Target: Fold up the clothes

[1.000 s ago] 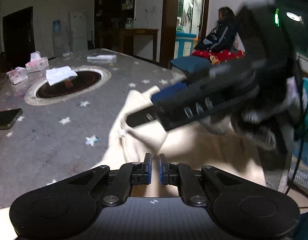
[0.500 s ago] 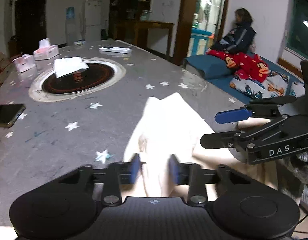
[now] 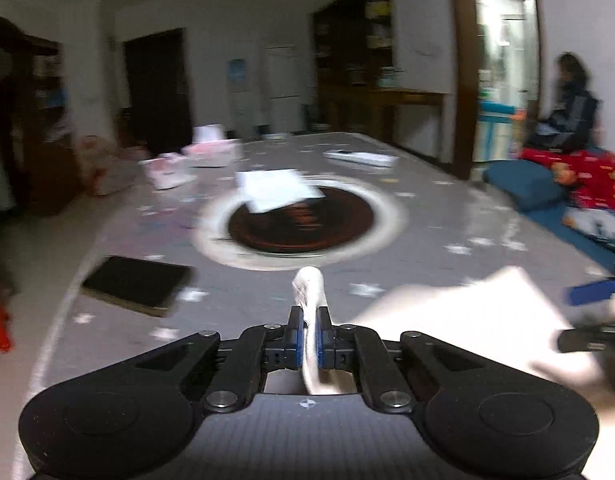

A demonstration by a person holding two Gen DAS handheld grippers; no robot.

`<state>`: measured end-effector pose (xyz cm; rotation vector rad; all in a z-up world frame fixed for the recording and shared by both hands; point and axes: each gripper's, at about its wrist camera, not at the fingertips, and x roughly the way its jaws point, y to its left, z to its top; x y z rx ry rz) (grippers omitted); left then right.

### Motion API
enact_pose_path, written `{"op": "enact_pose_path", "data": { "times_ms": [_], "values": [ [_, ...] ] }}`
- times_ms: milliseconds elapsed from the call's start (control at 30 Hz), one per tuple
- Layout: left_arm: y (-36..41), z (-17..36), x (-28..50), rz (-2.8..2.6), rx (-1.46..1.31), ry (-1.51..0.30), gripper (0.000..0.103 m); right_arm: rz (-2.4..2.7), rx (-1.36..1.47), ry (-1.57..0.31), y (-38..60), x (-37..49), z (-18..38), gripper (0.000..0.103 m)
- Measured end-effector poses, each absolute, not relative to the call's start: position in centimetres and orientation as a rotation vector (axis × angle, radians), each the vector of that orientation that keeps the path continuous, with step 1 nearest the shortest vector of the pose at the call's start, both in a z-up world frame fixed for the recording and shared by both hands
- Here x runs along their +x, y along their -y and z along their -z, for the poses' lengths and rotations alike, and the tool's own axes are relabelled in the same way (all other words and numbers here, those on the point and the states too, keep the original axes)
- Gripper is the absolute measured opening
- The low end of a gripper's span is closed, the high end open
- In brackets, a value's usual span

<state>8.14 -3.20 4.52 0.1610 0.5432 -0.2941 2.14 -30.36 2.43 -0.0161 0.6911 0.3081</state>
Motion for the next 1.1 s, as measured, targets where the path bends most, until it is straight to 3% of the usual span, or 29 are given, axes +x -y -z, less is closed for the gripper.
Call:
{"op": "enact_pose_path", "data": {
  "times_ms": [367,567,733,1100],
  "values": [
    [0.9,-0.7,11.5,0.221,0.173,-0.664,0.007,-0.347,-0.059,-0.732,28.6,6.7,-1.2,0.066],
    [0.2,-0.6,12.5,0.195,0.166,-0.671,0.014,-0.330,-0.120,-0.757,28.3,9.6,0.3,0.065],
    [0.2,-0.8,13.3,0.156,0.170,-0.672,0.026,-0.310,-0.127,-0.775,28.1,11.6,0.2,0.064],
    [3.8,-2.4,8.3,0.371,0.123,-0.689,0.024,-0.398,-0.149,-0.774,25.8,8.3,-0.8,0.063]
  ]
}}
